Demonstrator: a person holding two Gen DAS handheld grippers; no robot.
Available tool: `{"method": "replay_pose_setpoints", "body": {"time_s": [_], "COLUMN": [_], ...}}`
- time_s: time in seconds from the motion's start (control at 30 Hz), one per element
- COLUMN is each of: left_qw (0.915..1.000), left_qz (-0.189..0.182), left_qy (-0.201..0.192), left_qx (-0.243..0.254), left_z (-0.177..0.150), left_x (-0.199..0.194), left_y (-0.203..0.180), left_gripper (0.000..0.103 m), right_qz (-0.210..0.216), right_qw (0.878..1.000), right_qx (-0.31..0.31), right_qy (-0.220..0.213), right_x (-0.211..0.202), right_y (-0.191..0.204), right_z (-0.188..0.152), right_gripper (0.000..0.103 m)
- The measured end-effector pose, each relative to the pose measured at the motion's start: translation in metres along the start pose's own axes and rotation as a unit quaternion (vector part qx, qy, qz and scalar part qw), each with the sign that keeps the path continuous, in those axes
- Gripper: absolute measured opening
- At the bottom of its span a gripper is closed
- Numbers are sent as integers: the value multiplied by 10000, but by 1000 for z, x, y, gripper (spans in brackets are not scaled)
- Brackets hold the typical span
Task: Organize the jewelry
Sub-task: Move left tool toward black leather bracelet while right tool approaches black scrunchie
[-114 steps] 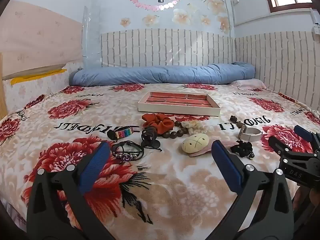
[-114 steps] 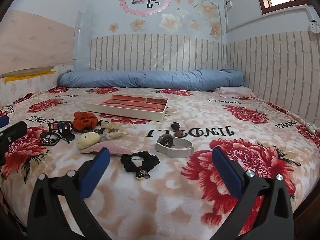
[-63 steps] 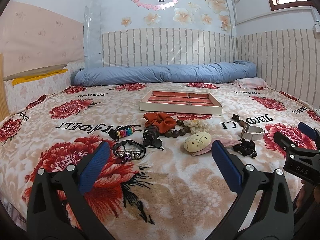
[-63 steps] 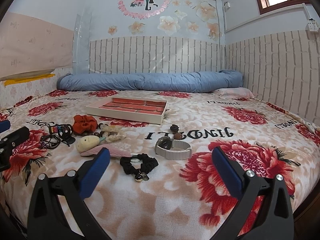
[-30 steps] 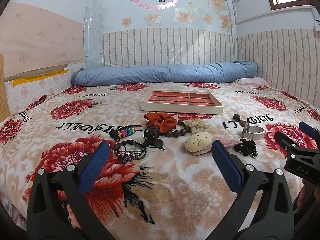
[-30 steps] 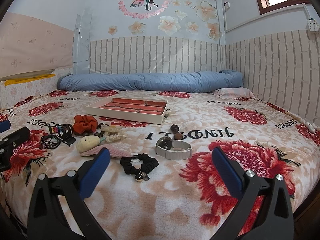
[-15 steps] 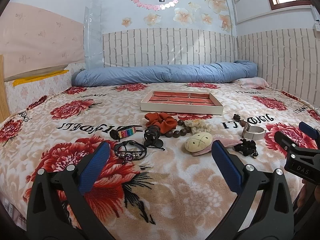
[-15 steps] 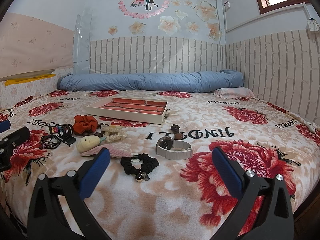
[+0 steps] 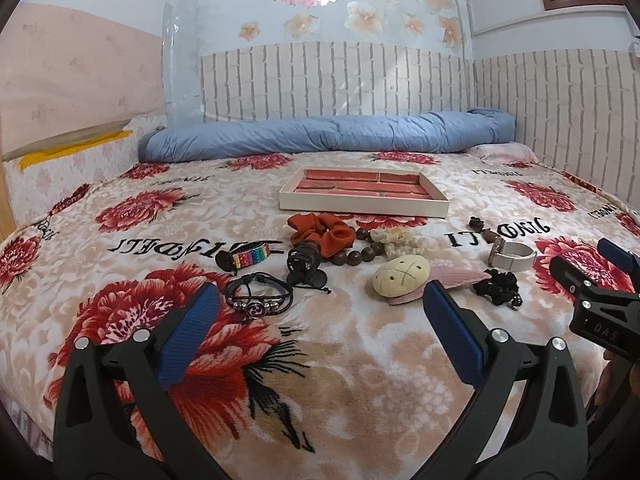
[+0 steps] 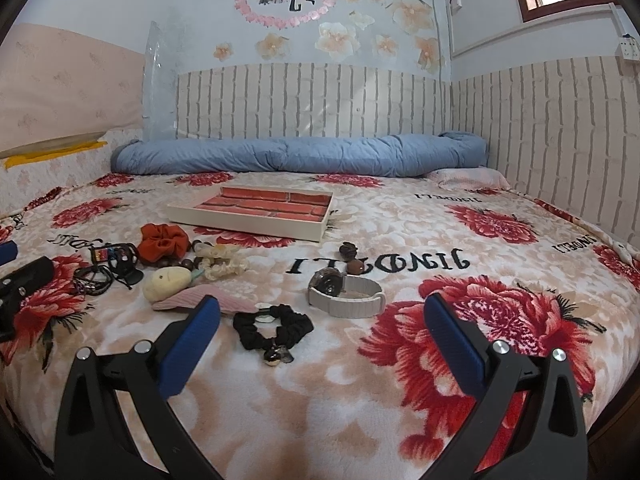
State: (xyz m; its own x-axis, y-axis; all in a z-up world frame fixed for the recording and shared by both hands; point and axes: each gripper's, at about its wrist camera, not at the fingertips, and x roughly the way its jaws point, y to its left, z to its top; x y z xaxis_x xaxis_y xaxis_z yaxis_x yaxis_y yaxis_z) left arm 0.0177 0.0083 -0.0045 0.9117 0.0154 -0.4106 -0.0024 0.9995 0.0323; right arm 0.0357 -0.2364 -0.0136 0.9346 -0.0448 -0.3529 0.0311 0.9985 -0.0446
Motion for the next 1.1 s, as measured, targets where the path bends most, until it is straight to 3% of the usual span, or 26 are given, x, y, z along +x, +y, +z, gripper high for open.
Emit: {"method": "replay_pose_setpoints", "body": {"time_s": [0.23,0.57,0.93,1.1], "left_qw": [9994,9959,9922,9874], "left_qz": [75,-96,348,363], "left_qy": [323,858,1180,1510], "left_qx": [-58,-256,-186,-311], "left_z": [7,1,18,20], "left_x": [22,48,75,99], "left_y": [12,27,64,81], "left_gripper": [98,98,98,98], "right_qz": [-79,4,83,-100], "right_qw": [9999,9965,9936,9939], "right_qx": [15,37,102,-247], "right_qy": [144,838,1123,1068], "right_x": [19,46,72,80], "right_y": [-4,-3,-4,7], "right_z": [4,-8,-1,5], "right_gripper": [99,99,99,99]}}
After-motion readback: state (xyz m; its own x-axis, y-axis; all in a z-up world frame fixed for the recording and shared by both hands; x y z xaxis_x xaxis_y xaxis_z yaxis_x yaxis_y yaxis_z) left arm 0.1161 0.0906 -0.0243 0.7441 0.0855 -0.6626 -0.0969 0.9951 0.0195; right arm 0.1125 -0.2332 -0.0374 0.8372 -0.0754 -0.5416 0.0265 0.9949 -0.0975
